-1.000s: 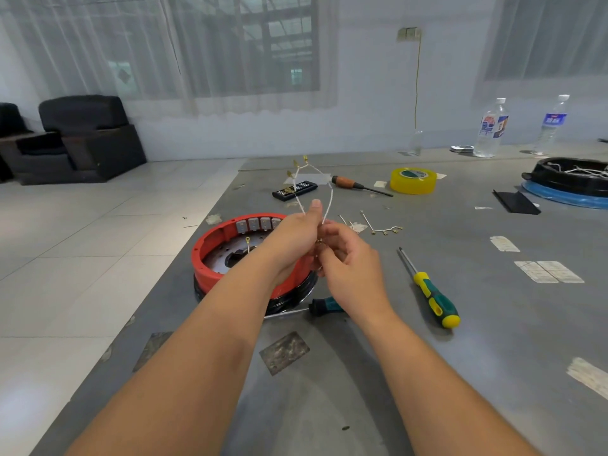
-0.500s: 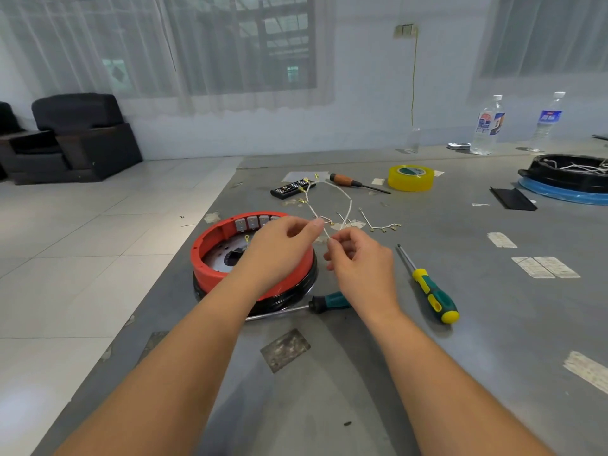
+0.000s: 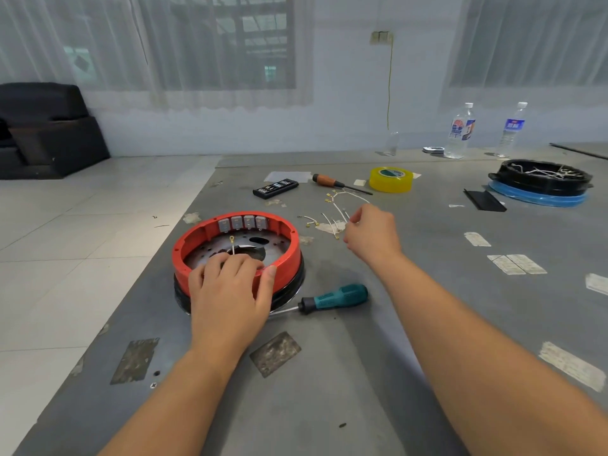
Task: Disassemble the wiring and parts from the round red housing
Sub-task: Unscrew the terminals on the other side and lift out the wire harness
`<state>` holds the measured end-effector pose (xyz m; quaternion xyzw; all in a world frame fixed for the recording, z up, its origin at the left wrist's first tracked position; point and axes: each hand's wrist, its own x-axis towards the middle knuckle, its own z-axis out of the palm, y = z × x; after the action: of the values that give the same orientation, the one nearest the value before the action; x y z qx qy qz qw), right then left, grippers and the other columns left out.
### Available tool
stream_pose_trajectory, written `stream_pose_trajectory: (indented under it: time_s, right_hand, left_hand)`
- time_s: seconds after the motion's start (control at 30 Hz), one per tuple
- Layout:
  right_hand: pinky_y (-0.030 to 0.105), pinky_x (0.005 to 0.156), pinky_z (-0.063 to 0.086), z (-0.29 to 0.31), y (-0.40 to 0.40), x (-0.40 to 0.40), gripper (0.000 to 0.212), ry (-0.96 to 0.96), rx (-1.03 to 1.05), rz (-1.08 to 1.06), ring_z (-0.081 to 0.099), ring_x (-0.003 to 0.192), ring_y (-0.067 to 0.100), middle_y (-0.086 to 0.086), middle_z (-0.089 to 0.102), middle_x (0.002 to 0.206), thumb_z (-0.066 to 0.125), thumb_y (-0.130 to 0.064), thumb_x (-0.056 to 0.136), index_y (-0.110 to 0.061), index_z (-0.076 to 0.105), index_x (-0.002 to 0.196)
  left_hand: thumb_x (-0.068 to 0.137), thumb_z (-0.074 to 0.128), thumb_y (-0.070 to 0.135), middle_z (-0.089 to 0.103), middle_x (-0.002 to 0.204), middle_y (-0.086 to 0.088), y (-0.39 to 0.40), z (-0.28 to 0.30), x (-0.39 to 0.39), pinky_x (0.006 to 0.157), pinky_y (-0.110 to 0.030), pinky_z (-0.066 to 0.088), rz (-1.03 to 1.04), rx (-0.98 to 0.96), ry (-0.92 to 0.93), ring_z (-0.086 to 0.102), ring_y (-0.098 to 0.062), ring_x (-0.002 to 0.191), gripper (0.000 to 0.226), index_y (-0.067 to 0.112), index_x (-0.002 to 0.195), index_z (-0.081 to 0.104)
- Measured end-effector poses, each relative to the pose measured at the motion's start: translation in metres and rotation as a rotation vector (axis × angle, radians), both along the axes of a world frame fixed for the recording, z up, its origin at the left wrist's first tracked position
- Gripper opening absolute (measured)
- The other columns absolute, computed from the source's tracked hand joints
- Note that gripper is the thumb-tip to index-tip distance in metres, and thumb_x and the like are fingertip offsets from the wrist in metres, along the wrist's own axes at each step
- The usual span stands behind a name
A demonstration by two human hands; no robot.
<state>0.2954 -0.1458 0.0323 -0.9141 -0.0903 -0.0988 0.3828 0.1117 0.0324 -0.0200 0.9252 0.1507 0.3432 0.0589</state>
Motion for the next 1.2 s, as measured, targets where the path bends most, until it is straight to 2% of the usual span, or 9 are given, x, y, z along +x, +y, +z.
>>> stream_pose_trajectory:
  time_s: [0.1,0.17,0.23,0.3,0.53,0.73,0.93,1.2]
  right_hand:
    - [0.033,0.078,0.051,0.006,-0.006,0.038,0.026,0.006,-0.199,-0.058,0.064,0.106,0.039,0.021,0.068,0.112,0.05,-0.006,0.089,-0.006,0.067,0.108]
    - [0.033,0.075,0.044,0.004,-0.013,0.057,0.027,0.002,-0.318,-0.077,0.062,0.109,0.041,0.022,0.065,0.117,0.051,-0.006,0.091,-0.005,0.068,0.113]
    - [0.034,0.074,0.045,0.003,-0.018,0.073,0.023,-0.002,-0.389,-0.076,0.063,0.104,0.041,0.022,0.066,0.116,0.051,-0.006,0.092,-0.004,0.068,0.108]
    - [0.033,0.072,0.045,0.001,-0.021,0.086,0.018,0.006,-0.432,-0.061,0.062,0.098,0.04,0.022,0.066,0.113,0.051,-0.005,0.091,-0.006,0.066,0.101]
    - [0.034,0.075,0.045,-0.007,-0.008,0.105,0.028,0.084,-0.525,-0.022,0.063,0.106,0.04,0.021,0.065,0.121,0.052,-0.012,0.092,-0.004,0.064,0.116]
    - [0.034,0.075,0.047,-0.011,-0.009,0.108,0.03,0.136,-0.566,-0.01,0.053,0.089,0.033,0.017,0.064,0.12,0.054,-0.018,0.093,-0.007,0.063,0.119]
    - [0.038,0.085,0.054,-0.01,-0.012,0.101,0.031,0.126,-0.634,0.05,0.061,0.106,0.031,0.012,0.064,0.123,0.055,-0.026,0.096,-0.014,0.064,0.123]
    - [0.037,0.078,0.047,-0.006,-0.017,0.089,0.021,0.066,-0.801,0.087,0.053,0.094,0.028,0.007,0.062,0.12,0.054,-0.031,0.096,-0.025,0.062,0.115]
  left_hand:
    - [0.103,0.039,0.049,0.073,0.101,0.005,-0.001,-0.002,0.001,0.095,-0.045,0.035,-0.01,0.008,-0.028,0.061,-0.027,0.112,0.045,0.023,0.094,0.074]
    - [0.103,0.041,0.047,0.072,0.097,0.006,-0.001,-0.004,0.001,0.093,-0.044,0.034,-0.008,0.025,-0.047,0.061,-0.026,0.108,0.041,0.023,0.09,0.072]
    - [0.103,0.043,0.045,0.071,0.094,0.007,-0.001,-0.005,0.002,0.092,-0.043,0.033,-0.002,0.037,-0.053,0.061,-0.026,0.107,0.039,0.023,0.088,0.072]
    - [0.103,0.044,0.044,0.07,0.093,0.007,0.0,-0.006,0.003,0.092,-0.043,0.033,0.002,0.045,-0.058,0.06,-0.026,0.106,0.037,0.023,0.087,0.071]
    - [0.102,0.042,0.047,0.07,0.094,0.007,0.0,-0.006,0.004,0.094,-0.043,0.032,-0.007,0.011,-0.061,0.059,-0.026,0.109,0.04,0.023,0.088,0.071]
    - [0.102,0.039,0.048,0.071,0.095,0.007,0.0,-0.004,0.002,0.094,-0.044,0.032,-0.016,-0.008,-0.053,0.06,-0.027,0.11,0.043,0.022,0.088,0.072]
    - [0.102,0.039,0.048,0.069,0.096,0.008,0.0,-0.004,0.001,0.095,-0.042,0.032,-0.048,-0.038,-0.086,0.059,-0.023,0.107,0.043,0.023,0.091,0.072]
    - [0.103,0.042,0.043,0.068,0.098,0.007,0.003,-0.005,0.0,0.096,-0.038,0.032,-0.082,-0.085,-0.151,0.06,-0.021,0.105,0.036,0.022,0.095,0.07]
